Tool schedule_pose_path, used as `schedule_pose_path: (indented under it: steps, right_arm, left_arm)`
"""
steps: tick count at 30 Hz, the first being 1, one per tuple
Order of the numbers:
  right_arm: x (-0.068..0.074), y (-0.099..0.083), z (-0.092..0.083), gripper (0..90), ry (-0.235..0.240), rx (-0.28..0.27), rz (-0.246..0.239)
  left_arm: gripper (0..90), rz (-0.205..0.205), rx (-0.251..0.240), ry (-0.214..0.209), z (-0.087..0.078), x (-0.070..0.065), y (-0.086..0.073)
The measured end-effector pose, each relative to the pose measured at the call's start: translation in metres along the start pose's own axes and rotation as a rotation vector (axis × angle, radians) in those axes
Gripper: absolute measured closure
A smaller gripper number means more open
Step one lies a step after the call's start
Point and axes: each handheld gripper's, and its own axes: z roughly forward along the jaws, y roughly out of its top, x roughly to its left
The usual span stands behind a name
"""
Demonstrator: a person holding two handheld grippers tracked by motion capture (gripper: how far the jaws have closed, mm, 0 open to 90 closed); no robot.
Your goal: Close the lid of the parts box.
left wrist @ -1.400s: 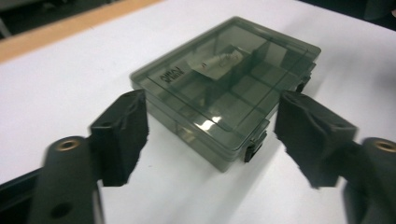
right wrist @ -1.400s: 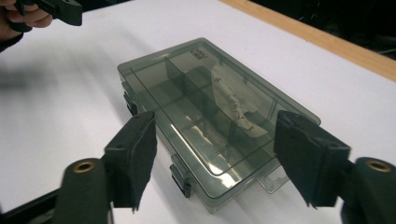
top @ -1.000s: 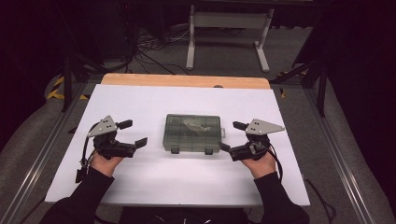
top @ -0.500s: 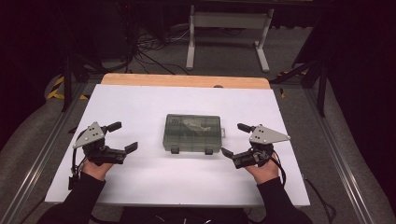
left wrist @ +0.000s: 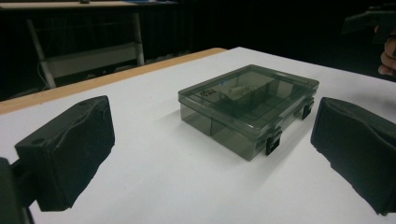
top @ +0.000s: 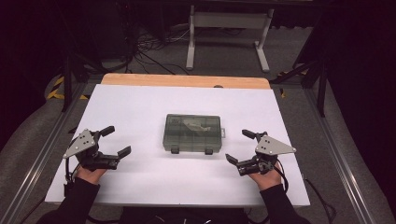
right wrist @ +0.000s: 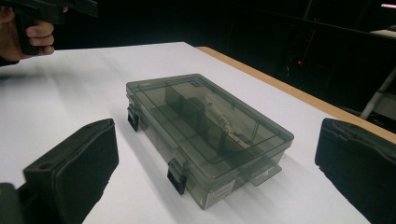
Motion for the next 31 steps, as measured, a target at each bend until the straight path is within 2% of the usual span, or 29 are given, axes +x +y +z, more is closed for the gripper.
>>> schedule_pose_path:
  steps: [4,7,13,20,24,27,29,31]
  right_arm:
    - [0.003,-0.005,-0.002,0.1,-0.003,-0.013,-0.014]
    - [0.003,-0.009,-0.004,0.2,-0.006,-0.019,-0.014]
    - [0.004,-0.018,-0.006,0.2,-0.016,-0.047,-0.017]
    - [0.002,-0.024,-0.006,0.2,-0.018,-0.049,0.006]
    - [0.002,-0.026,-0.005,0.2,-0.024,-0.037,0.009]
    - [0.002,-0.026,-0.004,0.2,-0.028,-0.039,0.009]
    - [0.002,-0.026,-0.004,0.2,-0.03,-0.037,0.01]
    - [0.002,-0.026,-0.004,0.2,-0.029,-0.039,0.009]
  left_arm:
    - [0.3,-0.008,-0.03,0.001,-0.003,0.001,-0.005]
    - [0.4,0.007,-0.058,0.015,-0.005,0.0,-0.013]
    - [0.6,0.002,-0.015,0.003,-0.006,0.003,-0.022]
    - [0.9,-0.005,0.022,0.007,-0.005,0.006,-0.027]
    - [1.1,-0.014,0.039,-0.005,-0.004,0.004,-0.028]
    - [1.1,-0.026,0.054,-0.012,-0.004,0.005,-0.028]
    - [1.1,-0.045,0.036,-0.006,-0.004,0.006,-0.029]
    - [1.1,-0.055,0.048,-0.013,-0.004,0.007,-0.029]
